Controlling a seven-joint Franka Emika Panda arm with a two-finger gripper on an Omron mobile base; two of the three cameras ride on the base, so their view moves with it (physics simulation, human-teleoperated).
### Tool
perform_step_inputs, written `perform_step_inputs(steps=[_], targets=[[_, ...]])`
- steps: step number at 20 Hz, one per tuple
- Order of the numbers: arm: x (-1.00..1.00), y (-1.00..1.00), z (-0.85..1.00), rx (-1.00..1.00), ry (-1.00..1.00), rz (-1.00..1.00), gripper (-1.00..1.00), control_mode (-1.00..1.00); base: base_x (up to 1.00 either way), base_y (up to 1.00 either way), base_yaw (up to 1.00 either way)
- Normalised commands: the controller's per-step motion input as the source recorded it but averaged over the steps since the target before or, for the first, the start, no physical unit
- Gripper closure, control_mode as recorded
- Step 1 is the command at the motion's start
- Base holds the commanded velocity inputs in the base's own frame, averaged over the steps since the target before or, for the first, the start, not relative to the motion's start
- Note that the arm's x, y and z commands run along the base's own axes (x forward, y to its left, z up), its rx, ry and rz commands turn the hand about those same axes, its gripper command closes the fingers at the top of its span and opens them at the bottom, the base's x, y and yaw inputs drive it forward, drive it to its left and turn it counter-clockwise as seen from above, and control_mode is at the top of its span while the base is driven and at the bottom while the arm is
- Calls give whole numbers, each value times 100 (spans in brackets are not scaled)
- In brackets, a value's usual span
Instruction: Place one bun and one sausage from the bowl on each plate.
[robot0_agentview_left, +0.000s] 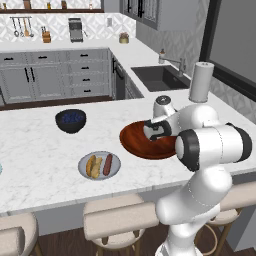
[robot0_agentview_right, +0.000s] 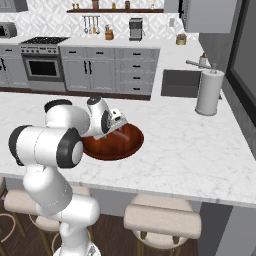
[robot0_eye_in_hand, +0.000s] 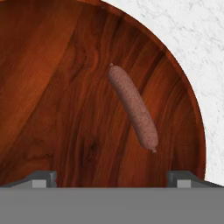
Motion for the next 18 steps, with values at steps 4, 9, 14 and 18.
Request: perform_step_inputs(steps=[4,9,14,18], targets=[[63,-26,-28,-9,5,0,-100,-100,0,0,0],[50,-28,-27,-3,4,0,-100,-100,0,0,0],[24,0,-40,-4,0,0,-100,-100,0,0,0],[38,0,-36,-6,0,0,-100,-100,0,0,0]])
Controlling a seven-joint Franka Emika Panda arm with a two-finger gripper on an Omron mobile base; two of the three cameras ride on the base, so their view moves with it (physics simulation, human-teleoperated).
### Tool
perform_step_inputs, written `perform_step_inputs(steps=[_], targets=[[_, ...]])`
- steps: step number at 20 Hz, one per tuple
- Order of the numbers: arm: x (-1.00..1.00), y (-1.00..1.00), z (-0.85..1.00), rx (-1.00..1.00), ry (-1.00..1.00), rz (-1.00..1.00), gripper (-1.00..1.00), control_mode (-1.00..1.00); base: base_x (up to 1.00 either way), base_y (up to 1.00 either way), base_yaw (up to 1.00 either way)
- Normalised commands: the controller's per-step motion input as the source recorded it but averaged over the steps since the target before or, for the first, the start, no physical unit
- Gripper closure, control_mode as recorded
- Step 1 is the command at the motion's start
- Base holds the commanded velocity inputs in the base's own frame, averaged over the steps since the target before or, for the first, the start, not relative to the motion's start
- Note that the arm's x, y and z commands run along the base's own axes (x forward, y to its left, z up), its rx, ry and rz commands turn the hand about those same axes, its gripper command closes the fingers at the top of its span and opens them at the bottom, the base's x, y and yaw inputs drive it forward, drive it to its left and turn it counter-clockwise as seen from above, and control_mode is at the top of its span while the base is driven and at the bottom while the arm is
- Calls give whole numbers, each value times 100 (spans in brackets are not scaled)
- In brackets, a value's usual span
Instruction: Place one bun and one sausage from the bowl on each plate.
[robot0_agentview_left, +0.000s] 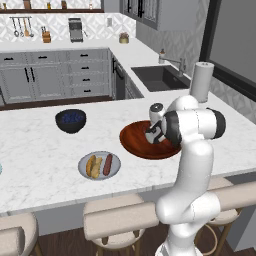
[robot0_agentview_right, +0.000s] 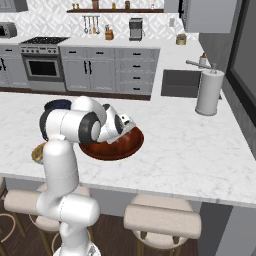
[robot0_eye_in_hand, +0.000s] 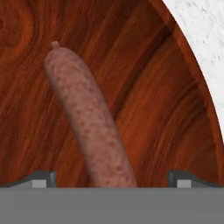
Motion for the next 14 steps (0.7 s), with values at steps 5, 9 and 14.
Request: perform_step_inputs(steps=[5,9,14], targets=[[18,0,-21,-3,-3,0,-100,-100,0,0,0],[1,0,-16,-1,0,0,-100,-100,0,0,0],[0,0,-13,0,0,0,100,-100,0,0,0]])
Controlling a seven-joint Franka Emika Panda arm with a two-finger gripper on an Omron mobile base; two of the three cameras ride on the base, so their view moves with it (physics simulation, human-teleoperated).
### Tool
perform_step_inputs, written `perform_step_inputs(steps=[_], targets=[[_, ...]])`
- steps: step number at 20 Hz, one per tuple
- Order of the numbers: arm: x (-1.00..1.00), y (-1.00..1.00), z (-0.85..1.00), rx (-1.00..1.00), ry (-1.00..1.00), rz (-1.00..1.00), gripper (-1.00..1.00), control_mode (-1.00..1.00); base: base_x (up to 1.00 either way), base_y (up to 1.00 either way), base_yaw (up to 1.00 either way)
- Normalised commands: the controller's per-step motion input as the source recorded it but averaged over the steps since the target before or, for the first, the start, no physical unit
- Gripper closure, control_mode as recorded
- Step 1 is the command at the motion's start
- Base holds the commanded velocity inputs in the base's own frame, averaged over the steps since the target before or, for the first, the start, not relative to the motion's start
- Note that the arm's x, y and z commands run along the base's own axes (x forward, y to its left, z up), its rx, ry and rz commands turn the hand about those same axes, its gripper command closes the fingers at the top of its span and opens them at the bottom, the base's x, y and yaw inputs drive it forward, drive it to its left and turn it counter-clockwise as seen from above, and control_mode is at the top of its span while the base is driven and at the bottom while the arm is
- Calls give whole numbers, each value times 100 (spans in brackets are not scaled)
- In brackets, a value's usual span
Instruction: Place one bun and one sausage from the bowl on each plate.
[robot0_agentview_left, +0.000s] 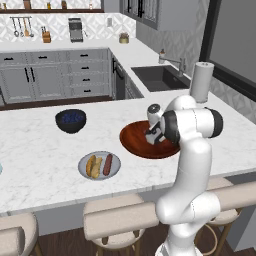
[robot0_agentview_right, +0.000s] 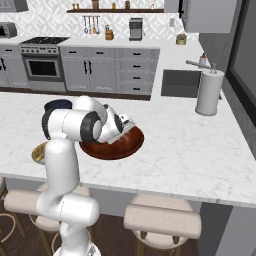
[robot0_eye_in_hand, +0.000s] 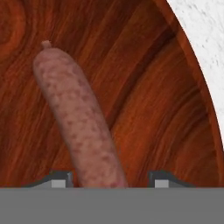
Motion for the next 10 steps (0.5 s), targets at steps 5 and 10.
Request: perform_step_inputs(steps=[5,10], targets=[[0,0,-16,0,0,0,100,-100,0,0,0],[-10,0,-4,0,1,0,100,-100,0,0,0]])
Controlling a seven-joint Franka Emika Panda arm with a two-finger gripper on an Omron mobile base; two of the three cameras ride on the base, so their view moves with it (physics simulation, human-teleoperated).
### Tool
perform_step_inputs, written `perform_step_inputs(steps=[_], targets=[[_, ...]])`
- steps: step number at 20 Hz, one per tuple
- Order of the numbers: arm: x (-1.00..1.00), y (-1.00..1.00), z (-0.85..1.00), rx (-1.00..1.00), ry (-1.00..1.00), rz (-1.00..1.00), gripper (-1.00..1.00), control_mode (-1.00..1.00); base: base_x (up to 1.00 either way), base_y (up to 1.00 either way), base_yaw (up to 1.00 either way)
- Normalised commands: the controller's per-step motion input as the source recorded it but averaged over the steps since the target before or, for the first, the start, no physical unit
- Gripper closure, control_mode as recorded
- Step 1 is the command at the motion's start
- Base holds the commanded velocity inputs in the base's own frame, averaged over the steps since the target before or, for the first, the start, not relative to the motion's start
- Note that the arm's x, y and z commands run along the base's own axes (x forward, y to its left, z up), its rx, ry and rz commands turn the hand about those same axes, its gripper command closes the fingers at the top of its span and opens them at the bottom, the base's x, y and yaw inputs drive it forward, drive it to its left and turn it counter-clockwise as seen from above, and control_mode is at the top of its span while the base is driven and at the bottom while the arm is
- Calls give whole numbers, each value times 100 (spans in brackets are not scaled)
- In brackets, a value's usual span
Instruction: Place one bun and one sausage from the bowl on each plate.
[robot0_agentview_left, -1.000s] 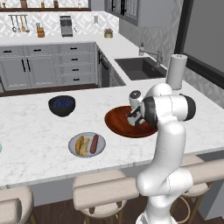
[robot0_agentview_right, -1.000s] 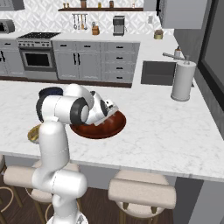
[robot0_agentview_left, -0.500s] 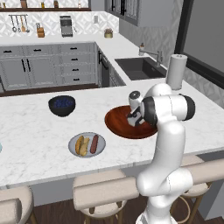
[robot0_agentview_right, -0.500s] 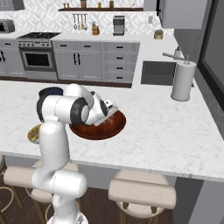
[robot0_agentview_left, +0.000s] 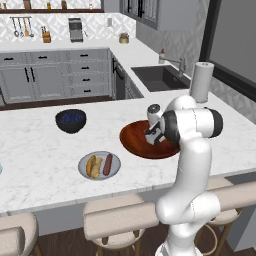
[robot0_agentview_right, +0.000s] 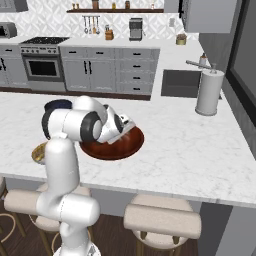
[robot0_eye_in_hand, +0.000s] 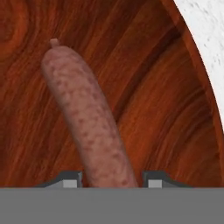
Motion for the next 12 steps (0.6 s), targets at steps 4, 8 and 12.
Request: perform_step_inputs(steps=[4,8,12], targets=[[-49,19,78,3,-1,0,100,-100,0,0,0],[-84,18,100,26,0,-12,100,-100,0,0,0],[-100,4,100,49,0,-35,100,-100,0,0,0]])
